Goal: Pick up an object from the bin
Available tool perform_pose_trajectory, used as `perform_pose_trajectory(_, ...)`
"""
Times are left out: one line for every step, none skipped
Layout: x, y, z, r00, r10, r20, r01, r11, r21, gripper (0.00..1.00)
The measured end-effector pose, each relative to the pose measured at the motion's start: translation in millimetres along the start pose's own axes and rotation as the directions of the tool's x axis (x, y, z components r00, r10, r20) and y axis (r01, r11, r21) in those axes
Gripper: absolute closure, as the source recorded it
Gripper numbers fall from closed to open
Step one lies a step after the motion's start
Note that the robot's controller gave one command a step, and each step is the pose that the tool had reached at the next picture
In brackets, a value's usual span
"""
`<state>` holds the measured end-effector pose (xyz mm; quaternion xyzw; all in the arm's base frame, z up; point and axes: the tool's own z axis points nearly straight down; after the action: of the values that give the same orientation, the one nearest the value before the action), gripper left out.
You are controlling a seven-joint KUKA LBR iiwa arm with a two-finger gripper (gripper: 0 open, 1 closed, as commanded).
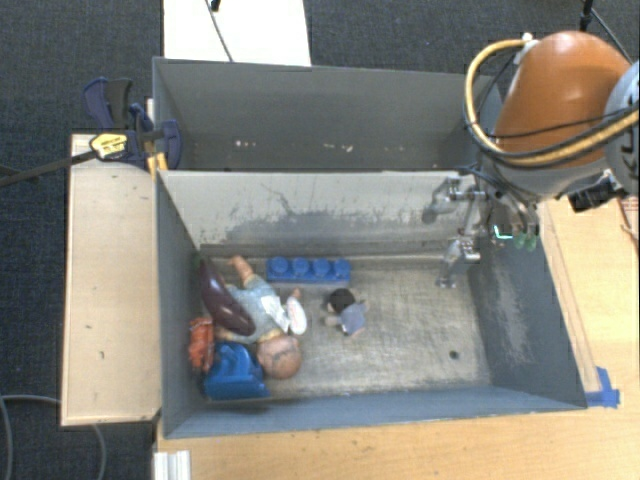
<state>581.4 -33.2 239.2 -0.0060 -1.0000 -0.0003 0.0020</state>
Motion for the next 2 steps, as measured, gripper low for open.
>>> perform_pose_trajectory(-1.4,0.0,-4.5,1.0,-0.001,0.008,0.001,1.0,0.001,0.0)
perform_pose_trajectory(-4.9,8.7,45.6,1.0,0.01,0.015,-0.01,1.0,0.0,0.0)
